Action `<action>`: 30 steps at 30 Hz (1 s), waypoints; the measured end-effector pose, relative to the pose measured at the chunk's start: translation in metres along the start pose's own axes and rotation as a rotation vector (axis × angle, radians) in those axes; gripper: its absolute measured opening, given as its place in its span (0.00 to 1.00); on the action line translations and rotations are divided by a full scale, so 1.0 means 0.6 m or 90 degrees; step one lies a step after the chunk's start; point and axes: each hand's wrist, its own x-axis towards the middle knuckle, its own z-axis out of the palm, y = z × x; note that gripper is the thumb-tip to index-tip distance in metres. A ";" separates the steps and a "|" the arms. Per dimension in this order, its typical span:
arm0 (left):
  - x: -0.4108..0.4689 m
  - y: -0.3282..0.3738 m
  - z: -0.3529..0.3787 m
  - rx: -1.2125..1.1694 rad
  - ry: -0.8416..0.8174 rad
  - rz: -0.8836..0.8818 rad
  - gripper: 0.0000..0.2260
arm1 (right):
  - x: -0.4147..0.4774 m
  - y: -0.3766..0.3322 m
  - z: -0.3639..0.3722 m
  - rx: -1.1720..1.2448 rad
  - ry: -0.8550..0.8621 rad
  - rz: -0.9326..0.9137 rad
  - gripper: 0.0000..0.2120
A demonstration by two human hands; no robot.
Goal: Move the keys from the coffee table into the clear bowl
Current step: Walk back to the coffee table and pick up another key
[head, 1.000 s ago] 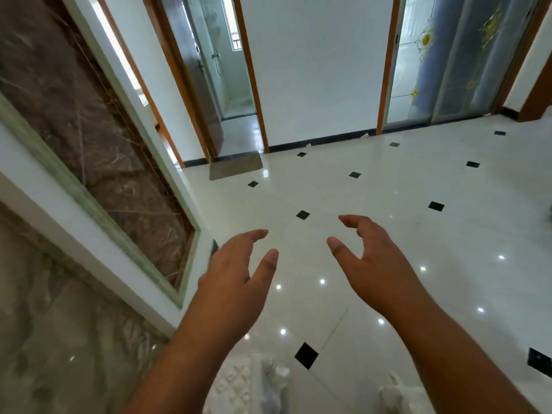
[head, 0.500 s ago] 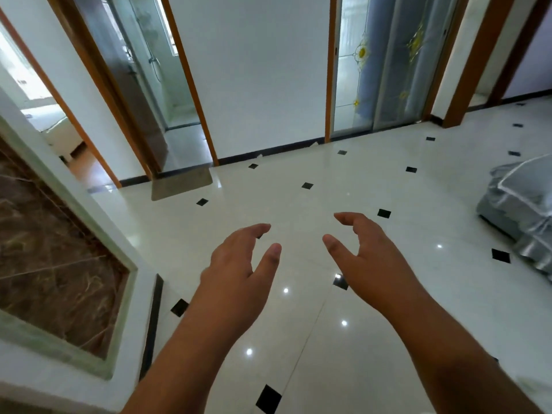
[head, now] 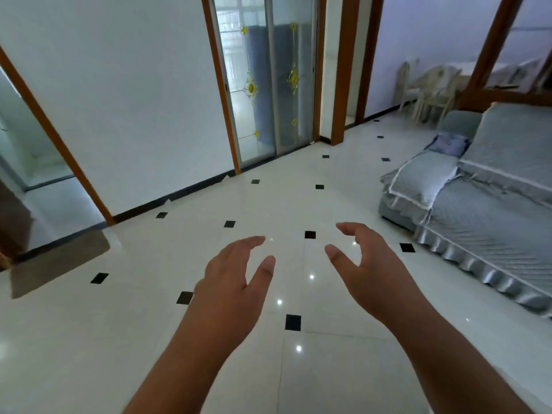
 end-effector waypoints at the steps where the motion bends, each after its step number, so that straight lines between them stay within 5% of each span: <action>1: 0.028 -0.005 0.000 -0.009 -0.010 0.015 0.19 | 0.017 0.001 0.004 -0.005 0.019 0.018 0.24; 20: 0.391 0.180 0.249 -0.136 -0.237 0.228 0.18 | 0.240 0.182 -0.128 -0.096 0.290 0.217 0.24; 30: 0.536 0.261 0.450 -0.116 -0.342 0.241 0.18 | 0.379 0.362 -0.215 -0.049 0.312 0.299 0.30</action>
